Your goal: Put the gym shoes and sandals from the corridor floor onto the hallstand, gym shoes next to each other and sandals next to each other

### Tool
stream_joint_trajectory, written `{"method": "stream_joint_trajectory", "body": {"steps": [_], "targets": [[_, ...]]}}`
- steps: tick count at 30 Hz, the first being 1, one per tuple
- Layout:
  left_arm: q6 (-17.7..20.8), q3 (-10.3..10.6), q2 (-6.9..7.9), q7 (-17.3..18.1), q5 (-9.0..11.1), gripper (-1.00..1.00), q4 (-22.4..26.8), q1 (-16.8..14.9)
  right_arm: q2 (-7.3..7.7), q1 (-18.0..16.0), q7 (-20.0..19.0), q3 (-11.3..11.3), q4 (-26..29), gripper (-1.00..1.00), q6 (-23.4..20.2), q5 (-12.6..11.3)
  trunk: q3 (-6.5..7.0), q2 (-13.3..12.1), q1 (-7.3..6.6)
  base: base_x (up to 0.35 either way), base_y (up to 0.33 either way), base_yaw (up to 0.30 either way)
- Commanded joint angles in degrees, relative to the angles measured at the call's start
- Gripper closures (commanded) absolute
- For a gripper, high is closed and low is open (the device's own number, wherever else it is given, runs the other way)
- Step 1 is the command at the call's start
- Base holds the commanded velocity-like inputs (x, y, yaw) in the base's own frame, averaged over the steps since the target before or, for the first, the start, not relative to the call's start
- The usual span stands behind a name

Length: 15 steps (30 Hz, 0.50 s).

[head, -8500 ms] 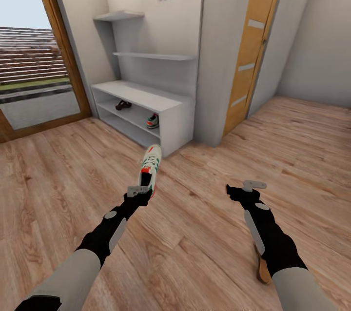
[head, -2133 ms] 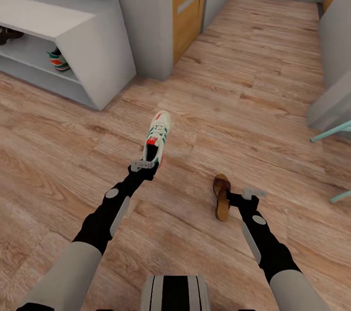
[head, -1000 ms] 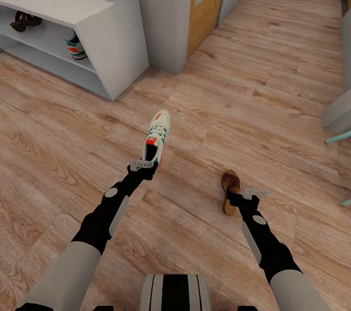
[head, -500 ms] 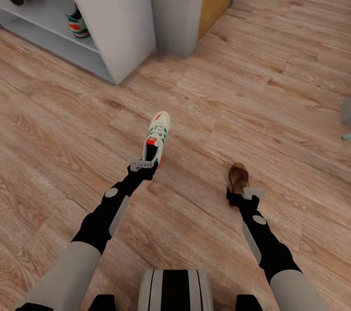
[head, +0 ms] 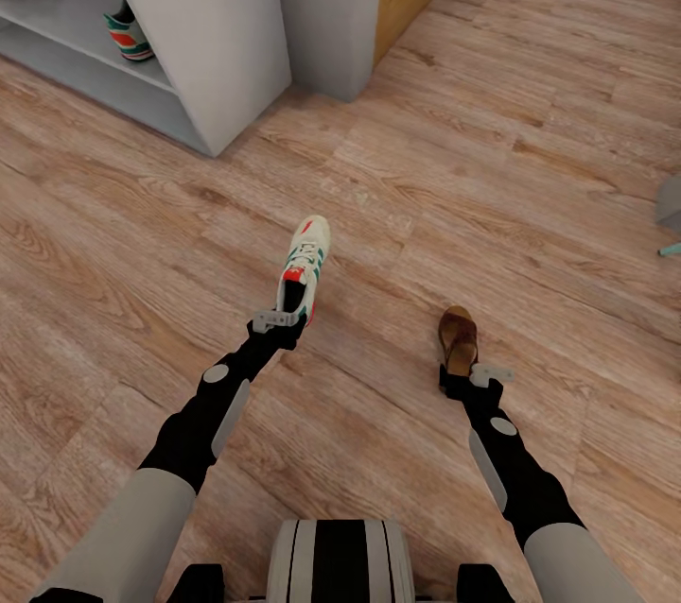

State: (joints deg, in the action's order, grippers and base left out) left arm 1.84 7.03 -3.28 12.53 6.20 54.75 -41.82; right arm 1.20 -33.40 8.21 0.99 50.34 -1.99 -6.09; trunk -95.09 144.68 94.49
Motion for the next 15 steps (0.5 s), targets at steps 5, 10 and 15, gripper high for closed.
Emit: {"method": "stream_joint_trajectory", "body": {"steps": [5, 10, 15], "targets": [[0.19, 0.0, -0.05, 0.13, 0.57, 1.0, 0.01, -0.02, 0.03, 0.0, 0.23, -0.16, 0.1, -1.0, -0.21, -0.56, -1.25, 0.06, 0.09, 0.0, 0.0, 0.01], [0.19, 0.0, -0.06, 0.13, 0.57, 1.0, 0.01, -0.05, 0.03, 0.0, 0.23, -0.12, 0.1, -1.0, -0.21, -0.51, -1.99, 0.09, 0.15, 0.0, 0.0, 0.042], [0.19, 0.0, -0.06, 0.13, 0.57, 1.0, 0.01, -0.07, 0.03, 0.0, 0.23, -0.11, 0.09, -1.0, -0.21, -0.51, -2.45, 0.12, 0.2, 0.0, 0.0, 0.003]]}}
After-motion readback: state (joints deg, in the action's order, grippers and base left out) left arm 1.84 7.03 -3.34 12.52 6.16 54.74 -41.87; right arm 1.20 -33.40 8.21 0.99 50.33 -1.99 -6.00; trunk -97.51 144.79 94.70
